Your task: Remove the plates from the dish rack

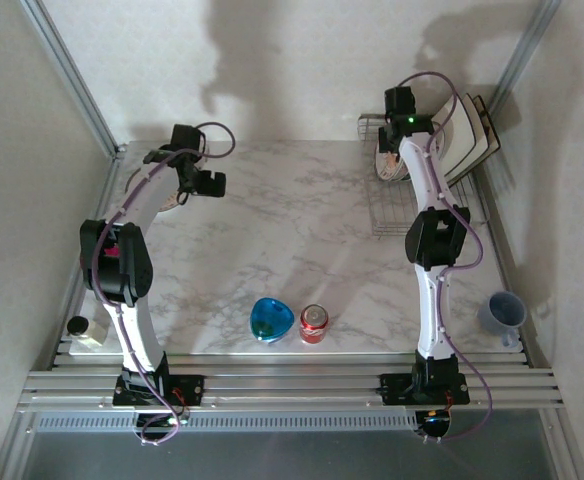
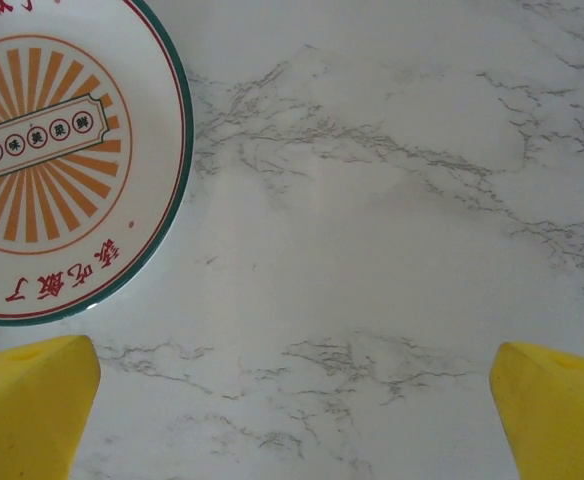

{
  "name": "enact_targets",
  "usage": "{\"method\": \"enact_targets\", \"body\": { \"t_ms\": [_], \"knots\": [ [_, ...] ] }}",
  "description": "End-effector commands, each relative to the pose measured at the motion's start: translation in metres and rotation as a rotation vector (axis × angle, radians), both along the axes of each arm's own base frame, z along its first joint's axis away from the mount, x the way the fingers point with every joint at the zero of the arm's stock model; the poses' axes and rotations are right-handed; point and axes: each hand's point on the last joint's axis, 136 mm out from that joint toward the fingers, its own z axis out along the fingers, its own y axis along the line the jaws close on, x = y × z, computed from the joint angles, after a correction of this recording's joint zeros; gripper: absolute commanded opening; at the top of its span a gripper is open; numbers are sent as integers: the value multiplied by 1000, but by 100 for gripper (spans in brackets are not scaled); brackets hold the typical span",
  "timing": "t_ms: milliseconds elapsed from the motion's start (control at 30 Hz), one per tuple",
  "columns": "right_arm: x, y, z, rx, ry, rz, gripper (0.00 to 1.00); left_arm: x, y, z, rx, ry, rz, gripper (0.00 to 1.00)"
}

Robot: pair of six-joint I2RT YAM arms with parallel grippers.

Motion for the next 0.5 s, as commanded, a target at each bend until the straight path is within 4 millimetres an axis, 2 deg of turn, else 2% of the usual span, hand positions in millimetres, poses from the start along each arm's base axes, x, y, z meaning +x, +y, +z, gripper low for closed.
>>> {"method": "enact_targets", "body": {
  "t_ms": [0,67,333,467],
  "knots": [
    [11,-5,-18,-2,-13,-39,53,-1,-5,13,-17,-30,-8,100],
    [12,-4,-20,8,-20,-47,51,-1,-5,14,-12,-32,-8,100],
    [14,-5,-21,36,-63,-85,22,-1,-7,15,-20,-37,-11,100],
    [12,-5,-22,47,-63,-88,12,-1,-6,15,-14,-38,-7,100]
  ]
}}
